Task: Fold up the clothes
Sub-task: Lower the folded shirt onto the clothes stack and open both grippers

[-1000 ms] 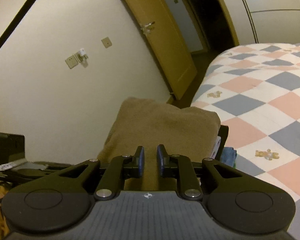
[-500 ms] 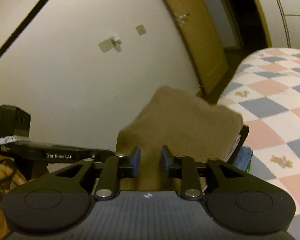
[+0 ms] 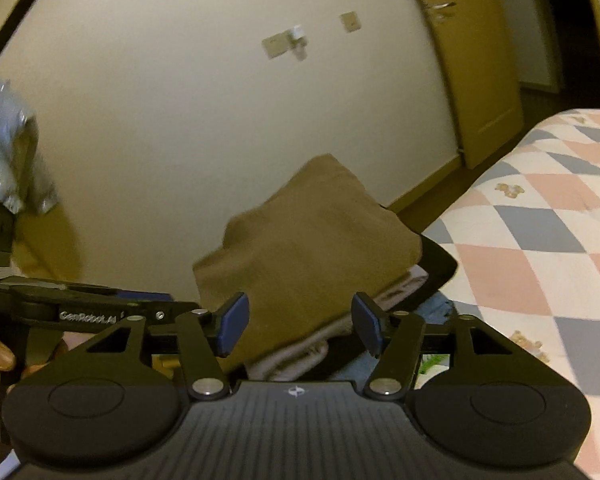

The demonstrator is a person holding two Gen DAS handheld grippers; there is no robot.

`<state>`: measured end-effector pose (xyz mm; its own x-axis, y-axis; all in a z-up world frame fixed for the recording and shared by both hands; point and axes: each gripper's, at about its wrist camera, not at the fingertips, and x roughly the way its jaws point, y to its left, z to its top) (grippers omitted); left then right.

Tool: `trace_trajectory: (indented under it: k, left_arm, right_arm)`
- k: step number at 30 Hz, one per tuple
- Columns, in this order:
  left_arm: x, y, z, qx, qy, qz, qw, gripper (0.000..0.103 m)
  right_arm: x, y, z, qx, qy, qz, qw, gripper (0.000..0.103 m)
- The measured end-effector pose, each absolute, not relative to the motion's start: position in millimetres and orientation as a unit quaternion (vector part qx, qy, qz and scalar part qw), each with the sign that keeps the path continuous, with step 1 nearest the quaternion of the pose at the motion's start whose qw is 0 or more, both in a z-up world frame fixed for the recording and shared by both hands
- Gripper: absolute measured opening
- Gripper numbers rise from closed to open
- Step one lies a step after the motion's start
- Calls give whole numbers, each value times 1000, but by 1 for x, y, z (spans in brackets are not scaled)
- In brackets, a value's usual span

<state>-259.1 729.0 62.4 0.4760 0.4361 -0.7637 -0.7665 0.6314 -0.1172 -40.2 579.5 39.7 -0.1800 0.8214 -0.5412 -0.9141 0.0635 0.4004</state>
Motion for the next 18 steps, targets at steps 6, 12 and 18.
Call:
trace_trajectory:
  k: [6, 12, 18]
  left_arm:
    - [-245, 673, 69, -231, 369, 430, 791, 78]
    - [-253, 660, 82, -213, 357, 481, 772, 98]
    - [-271, 646, 82, -214, 350, 511, 755, 102]
  right_arm:
    - [-27, 574, 53, -80, 346, 694, 626, 82]
    - [-29, 566, 65, -68, 334, 687, 641, 95]
    - [-48, 556, 67, -85, 323, 684, 648, 100]
